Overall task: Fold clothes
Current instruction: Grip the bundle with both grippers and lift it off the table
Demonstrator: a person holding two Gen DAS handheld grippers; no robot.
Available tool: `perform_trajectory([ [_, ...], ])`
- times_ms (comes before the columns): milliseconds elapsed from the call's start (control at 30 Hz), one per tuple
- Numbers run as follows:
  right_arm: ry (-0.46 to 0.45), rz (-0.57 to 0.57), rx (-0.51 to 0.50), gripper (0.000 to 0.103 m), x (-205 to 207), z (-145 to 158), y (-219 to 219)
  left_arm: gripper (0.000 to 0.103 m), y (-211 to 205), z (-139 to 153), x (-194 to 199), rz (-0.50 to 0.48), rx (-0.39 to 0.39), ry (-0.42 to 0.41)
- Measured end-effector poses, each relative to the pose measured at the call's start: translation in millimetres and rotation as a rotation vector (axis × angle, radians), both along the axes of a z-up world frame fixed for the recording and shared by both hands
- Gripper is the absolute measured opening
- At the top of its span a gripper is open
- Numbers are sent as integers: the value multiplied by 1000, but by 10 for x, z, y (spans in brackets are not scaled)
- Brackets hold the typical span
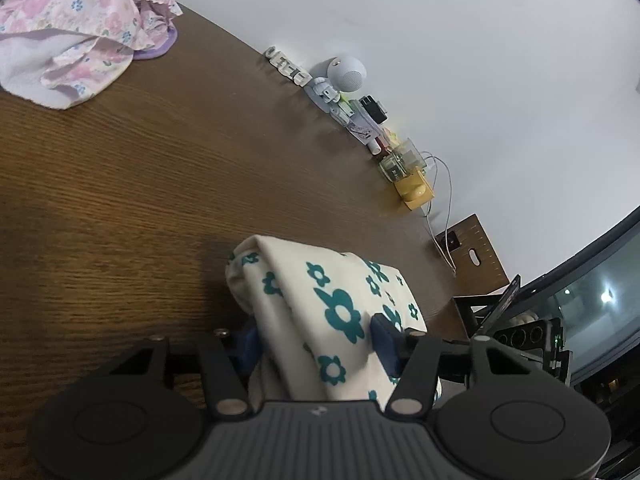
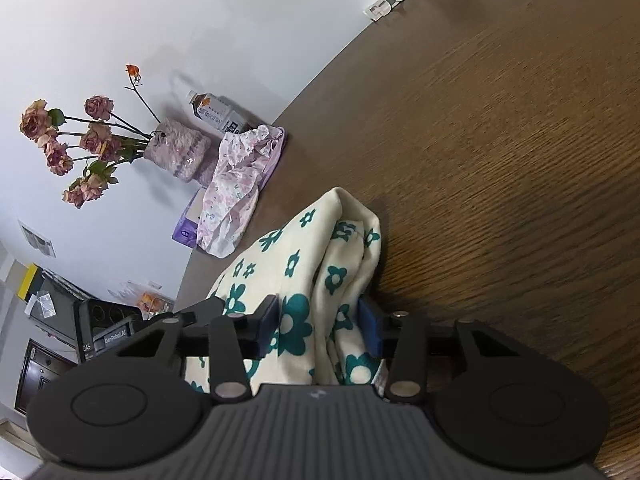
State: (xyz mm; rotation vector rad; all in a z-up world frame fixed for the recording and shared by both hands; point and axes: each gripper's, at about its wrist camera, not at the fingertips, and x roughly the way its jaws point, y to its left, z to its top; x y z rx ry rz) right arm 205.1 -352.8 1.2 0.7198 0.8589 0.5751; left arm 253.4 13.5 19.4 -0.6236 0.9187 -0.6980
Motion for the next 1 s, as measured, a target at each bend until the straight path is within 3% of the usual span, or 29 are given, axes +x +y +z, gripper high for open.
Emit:
perform_trajectory([
  [233, -25, -14, -14, 33, 58, 62, 55, 46, -4, 84, 144, 13, -5, -32],
  [567, -120, -39, -45, 33, 348, 379, 90, 42, -77, 439, 510, 50, -21, -129],
  [767, -159, -51, -50, 33, 778, 607, 95, 42, -116, 678, 888, 96, -18, -181],
  [1000, -210, -76, -58, 33, 1649, 842, 122, 42, -121, 812, 1607, 189, -38, -197],
])
